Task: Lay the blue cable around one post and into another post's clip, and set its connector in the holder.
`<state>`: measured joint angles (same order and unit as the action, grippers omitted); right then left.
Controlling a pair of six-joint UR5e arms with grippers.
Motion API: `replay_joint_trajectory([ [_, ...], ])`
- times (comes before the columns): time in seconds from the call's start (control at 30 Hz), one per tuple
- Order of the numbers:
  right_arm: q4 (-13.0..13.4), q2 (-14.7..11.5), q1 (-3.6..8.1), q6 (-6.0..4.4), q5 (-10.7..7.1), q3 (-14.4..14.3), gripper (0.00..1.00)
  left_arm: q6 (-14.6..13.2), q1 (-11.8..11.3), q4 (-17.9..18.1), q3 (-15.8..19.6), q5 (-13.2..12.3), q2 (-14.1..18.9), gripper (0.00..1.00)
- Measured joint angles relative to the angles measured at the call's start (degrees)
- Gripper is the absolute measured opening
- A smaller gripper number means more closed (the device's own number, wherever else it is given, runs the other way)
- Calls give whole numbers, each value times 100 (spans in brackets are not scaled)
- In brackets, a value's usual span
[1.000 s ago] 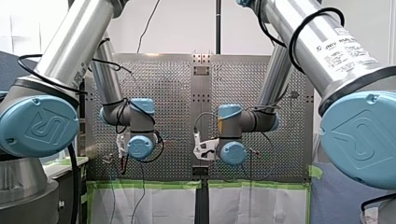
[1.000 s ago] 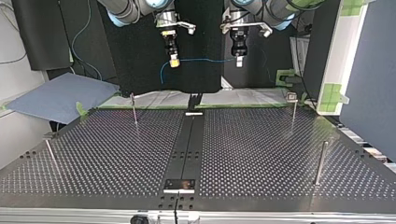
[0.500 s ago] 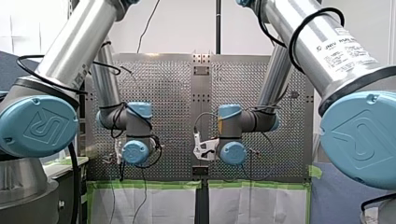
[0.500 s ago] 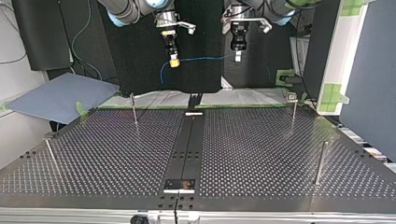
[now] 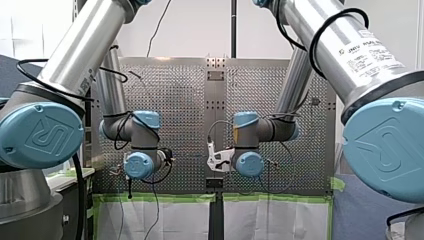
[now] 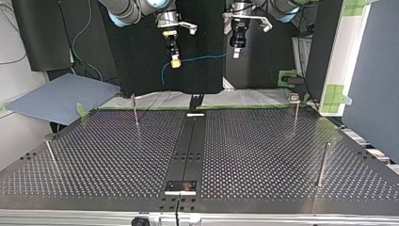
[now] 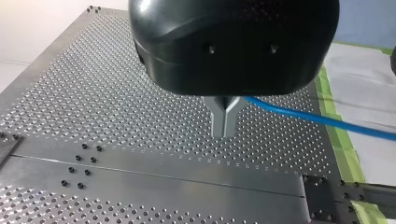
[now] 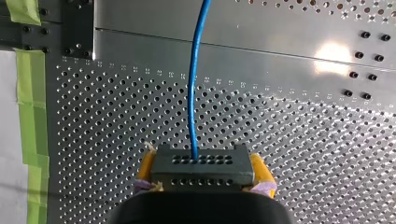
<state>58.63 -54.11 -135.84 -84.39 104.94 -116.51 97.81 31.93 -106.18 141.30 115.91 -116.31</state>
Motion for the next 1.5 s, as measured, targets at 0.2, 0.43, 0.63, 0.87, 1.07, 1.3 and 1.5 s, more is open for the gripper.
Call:
replay_joint_trajectory([
  [0.2,-20,-18,-15,-19,20,-20,0,47,-45,48,34,-50,4,0],
  [0.43,-292,-293,-66,-94,161,76,0,233,-342,68,17,-256,264,0],
  [0.63,-606,-605,-4,-332,151,157,0,474,-526,-245,-9,-240,605,0],
  [0.87,-1005,-1005,101,-421,133,491,0,648,-619,-641,-53,-109,1003,0],
  [1.07,-1329,-1329,190,-570,52,734,0,697,-686,-926,-166,31,1286,0],
  [1.3,-1660,-1659,324,-734,-235,861,0,824,-728,-1271,-487,172,1630,0],
  [1.5,-1927,-1928,411,-778,-501,986,0,950,-743,-1568,-650,189,1929,0],
])
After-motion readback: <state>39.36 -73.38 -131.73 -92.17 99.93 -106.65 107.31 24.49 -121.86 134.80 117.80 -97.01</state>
